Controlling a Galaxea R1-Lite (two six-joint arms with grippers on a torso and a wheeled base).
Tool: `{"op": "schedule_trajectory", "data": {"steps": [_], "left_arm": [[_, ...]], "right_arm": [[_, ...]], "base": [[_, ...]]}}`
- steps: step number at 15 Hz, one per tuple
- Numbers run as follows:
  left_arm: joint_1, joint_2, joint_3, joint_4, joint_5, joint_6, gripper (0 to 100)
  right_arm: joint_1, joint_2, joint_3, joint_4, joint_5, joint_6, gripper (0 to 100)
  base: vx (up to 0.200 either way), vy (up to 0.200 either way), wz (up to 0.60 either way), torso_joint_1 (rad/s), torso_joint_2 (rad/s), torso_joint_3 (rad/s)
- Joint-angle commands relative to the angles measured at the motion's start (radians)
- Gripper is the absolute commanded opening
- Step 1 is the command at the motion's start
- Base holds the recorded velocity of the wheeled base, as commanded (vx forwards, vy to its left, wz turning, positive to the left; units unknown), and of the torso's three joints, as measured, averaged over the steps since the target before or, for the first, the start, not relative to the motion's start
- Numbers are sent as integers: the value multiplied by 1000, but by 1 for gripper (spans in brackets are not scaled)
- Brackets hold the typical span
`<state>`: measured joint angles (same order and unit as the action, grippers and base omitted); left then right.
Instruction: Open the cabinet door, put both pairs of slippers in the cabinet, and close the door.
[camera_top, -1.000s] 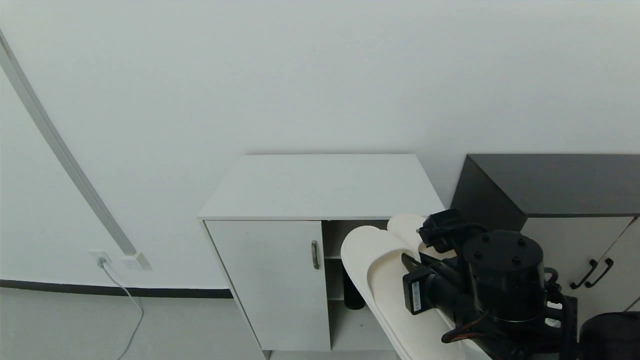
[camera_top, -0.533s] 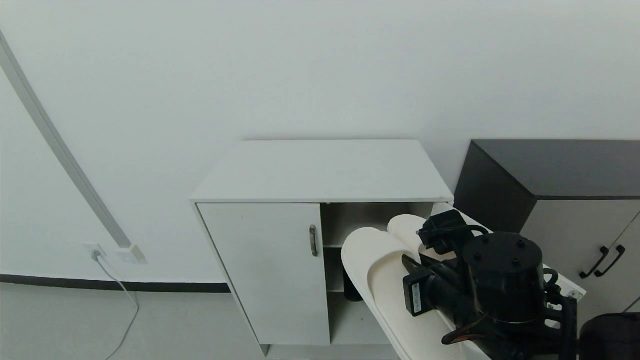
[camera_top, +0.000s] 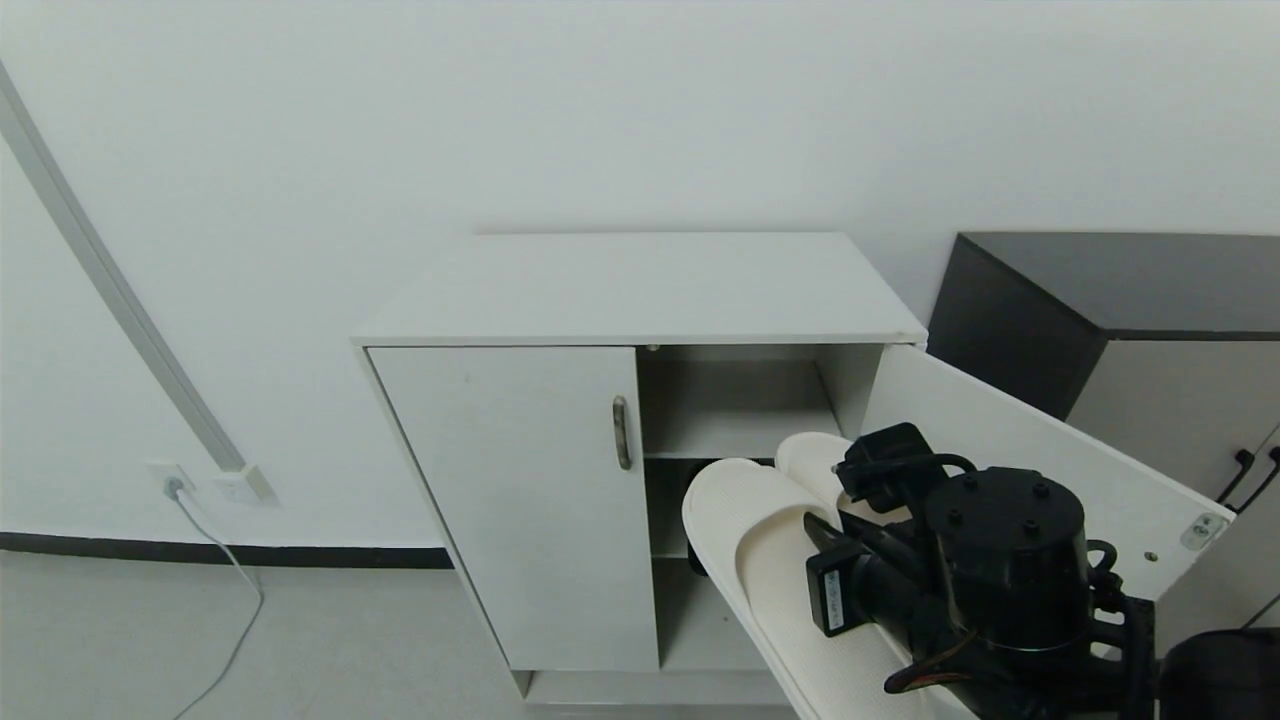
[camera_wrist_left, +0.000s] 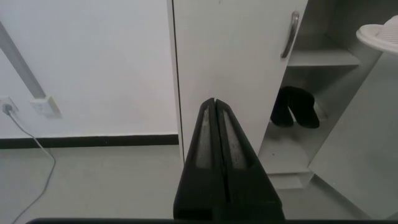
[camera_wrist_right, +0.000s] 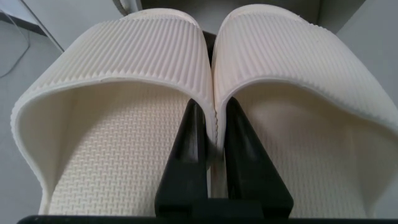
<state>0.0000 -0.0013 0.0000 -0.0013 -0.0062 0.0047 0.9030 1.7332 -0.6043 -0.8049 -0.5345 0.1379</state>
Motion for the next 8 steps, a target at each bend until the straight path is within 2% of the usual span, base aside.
{"op": "schedule_trajectory", "data": {"steps": [1, 8], "left_arm": [[2, 1, 0, 0, 0, 0, 0], [0, 1, 0, 0, 0, 0, 0]], "right_arm": [[1, 3, 1, 0, -1, 0, 0], [1, 9, 6, 0, 1, 0, 0]], "base": [[0, 0, 0, -188, 510, 310], [0, 0, 0, -168, 489, 317]]}}
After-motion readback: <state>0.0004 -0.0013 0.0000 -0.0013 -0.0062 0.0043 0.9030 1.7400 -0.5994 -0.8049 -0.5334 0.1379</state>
